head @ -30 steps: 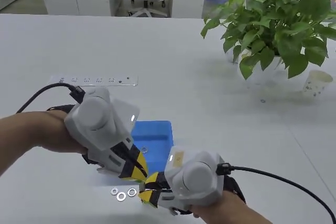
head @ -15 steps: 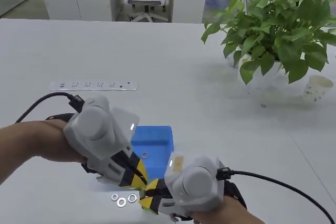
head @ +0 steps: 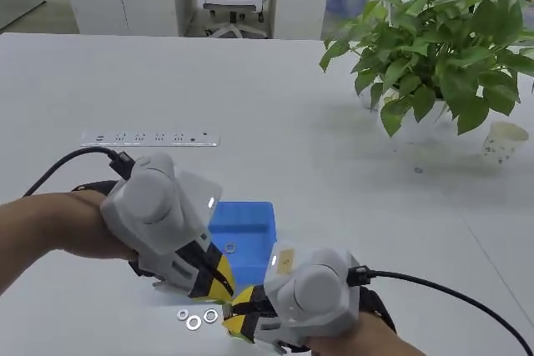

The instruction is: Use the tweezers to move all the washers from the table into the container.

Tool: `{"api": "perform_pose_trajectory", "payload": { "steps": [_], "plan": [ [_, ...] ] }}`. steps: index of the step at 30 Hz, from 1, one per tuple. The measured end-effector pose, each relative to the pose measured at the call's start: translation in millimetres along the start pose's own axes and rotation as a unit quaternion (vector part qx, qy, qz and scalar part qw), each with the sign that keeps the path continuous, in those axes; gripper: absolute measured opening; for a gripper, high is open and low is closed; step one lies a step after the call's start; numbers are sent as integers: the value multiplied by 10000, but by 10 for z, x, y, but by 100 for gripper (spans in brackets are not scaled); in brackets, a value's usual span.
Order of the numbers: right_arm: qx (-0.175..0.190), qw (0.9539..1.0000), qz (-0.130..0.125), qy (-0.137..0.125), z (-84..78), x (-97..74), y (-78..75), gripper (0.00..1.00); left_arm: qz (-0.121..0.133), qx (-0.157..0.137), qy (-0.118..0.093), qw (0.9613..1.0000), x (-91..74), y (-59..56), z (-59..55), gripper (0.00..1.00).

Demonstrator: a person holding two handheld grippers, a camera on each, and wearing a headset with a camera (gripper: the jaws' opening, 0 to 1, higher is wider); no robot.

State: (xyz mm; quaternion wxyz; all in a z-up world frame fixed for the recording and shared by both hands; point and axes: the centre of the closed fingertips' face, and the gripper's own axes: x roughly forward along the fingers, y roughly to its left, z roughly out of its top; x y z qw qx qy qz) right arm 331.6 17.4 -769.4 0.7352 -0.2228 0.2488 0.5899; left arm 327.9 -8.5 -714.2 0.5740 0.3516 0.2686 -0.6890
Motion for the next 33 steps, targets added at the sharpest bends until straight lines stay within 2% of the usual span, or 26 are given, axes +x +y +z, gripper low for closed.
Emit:
{"api": "perform_pose_trajectory", "payload": {
  "steps": [7, 15, 23, 33],
  "plan": [
    [-92, 10000, -6, 31, 76, -49, -15, 9, 72, 10, 61, 10000, -90, 4, 15, 6],
    [-167, 9998, -45, 56, 190, -124, -60, 9, 166, 11, 55, 9998, -208, 37, 80, 6],
    [-231, 9997, -124, 26, 325, -193, -153, 9, 291, 53, 59, 9995, -348, 115, 142, 6],
    [-340, 9992, -135, 128, 447, -232, -296, 9, 425, 105, 78, 9990, -477, 234, 176, 6]
  ]
}}
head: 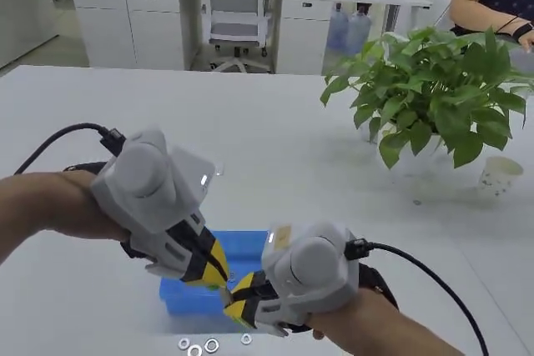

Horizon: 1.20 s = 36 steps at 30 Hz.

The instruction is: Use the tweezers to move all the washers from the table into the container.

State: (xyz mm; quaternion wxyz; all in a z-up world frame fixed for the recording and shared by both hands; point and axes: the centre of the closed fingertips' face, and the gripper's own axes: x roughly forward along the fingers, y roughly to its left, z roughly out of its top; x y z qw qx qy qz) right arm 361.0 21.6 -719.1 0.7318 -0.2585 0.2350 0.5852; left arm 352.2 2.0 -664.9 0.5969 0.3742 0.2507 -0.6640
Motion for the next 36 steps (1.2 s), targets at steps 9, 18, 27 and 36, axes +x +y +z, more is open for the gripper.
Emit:
{"api": "perform_pose_trajectory", "payload": {
  "steps": [9, 18, 27, 36],
  "plan": [
    [-64, 10000, -53, 6, 78, -23, -171, 9, 102, 73, 37, 9999, -76, 148, 5, 6],
    [-89, 9999, -111, -22, 130, -2, -340, 9, 195, 123, 58, 9997, -132, 303, -27, 6],
    [-97, 9998, -150, -43, 134, 70, -473, 9, 274, 59, 72, 9996, -133, 440, -147, 6],
    [-100, 9999, -109, 21, 58, 182, -545, 9, 262, 18, 86, 9996, -46, 521, -255, 6]
  ]
}}
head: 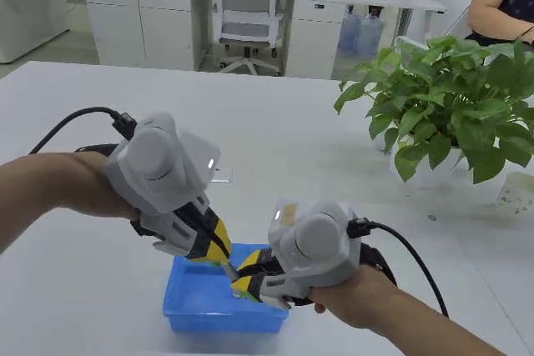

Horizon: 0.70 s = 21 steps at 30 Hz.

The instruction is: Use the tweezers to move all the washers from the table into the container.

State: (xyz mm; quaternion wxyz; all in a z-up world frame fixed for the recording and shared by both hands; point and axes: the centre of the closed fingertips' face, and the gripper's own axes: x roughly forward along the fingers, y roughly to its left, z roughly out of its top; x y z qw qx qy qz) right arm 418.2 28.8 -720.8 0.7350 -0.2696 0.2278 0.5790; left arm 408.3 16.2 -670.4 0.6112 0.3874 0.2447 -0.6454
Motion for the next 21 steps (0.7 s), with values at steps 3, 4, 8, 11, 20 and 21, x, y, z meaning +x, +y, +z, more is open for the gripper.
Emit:
{"api": "perform_pose_trajectory", "payload": {
  "steps": [3, 4, 8, 11, 20, 21],
  "plan": [
    [-22, 10000, -1, 15, -28, 28, -22, 9, 1, -22, -6, 10000, 28, 18, -24, 6],
    [-27, 10000, 6, 19, -43, 46, -30, 9, 3, -31, -8, 10000, 39, 25, -32, 6],
    [-60, 10000, 11, 35, -95, 93, -53, 9, 2, -48, 0, 10000, 101, 50, -82, 6],
    [-90, 10000, 23, 32, -137, 132, -64, 9, -1, -70, -3, 10000, 146, 56, -109, 6],
    [-26, 9999, 110, 41, -215, 222, -63, 10, -57, -133, -1, 9999, 250, 65, -188, 6],
    [-36, 9999, 119, 46, -228, 235, -57, 10, -63, -137, 1, 9999, 260, 65, -193, 6]
  ]
}}
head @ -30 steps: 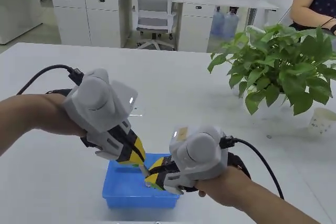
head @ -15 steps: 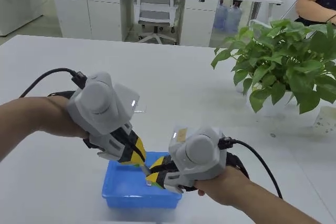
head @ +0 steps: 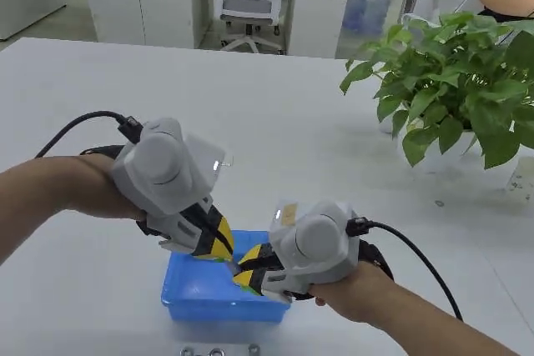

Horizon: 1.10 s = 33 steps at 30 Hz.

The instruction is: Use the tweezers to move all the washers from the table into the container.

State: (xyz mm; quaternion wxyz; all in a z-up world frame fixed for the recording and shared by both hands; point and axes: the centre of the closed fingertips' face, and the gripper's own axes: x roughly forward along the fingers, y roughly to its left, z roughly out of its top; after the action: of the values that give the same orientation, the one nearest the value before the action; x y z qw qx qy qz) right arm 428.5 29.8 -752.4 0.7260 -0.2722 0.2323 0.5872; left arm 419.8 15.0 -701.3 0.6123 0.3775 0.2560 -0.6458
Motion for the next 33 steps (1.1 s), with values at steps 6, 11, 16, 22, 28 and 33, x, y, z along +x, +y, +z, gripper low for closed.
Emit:
{"api": "perform_pose_trajectory", "payload": {
  "steps": [6, 11, 16, 22, 28, 33],
  "plan": [
    [37, 10000, 37, 19, -57, 34, -17, 10, -28, -40, -12, 10000, 57, 24, -32, 6],
    [62, 10000, 49, 23, -81, 48, -43, 10, 8, -62, -39, 10000, 82, 51, -35, 6],
    [79, 9999, 80, 31, -109, 72, -36, 10, 19, -77, -47, 10000, 115, 48, -48, 6],
    [98, 9999, 87, 34, -124, 89, -25, 10, 19, -87, -36, 10000, 132, 43, -62, 6],
    [67, 9999, 93, 70, -141, 84, -17, 10, 18, -96, -49, 9999, 142, 29, -49, 6],
    [61, 9999, 79, 77, -136, 61, -15, 10, 28, -80, -59, 9999, 135, 27, -37, 6]
  ]
}}
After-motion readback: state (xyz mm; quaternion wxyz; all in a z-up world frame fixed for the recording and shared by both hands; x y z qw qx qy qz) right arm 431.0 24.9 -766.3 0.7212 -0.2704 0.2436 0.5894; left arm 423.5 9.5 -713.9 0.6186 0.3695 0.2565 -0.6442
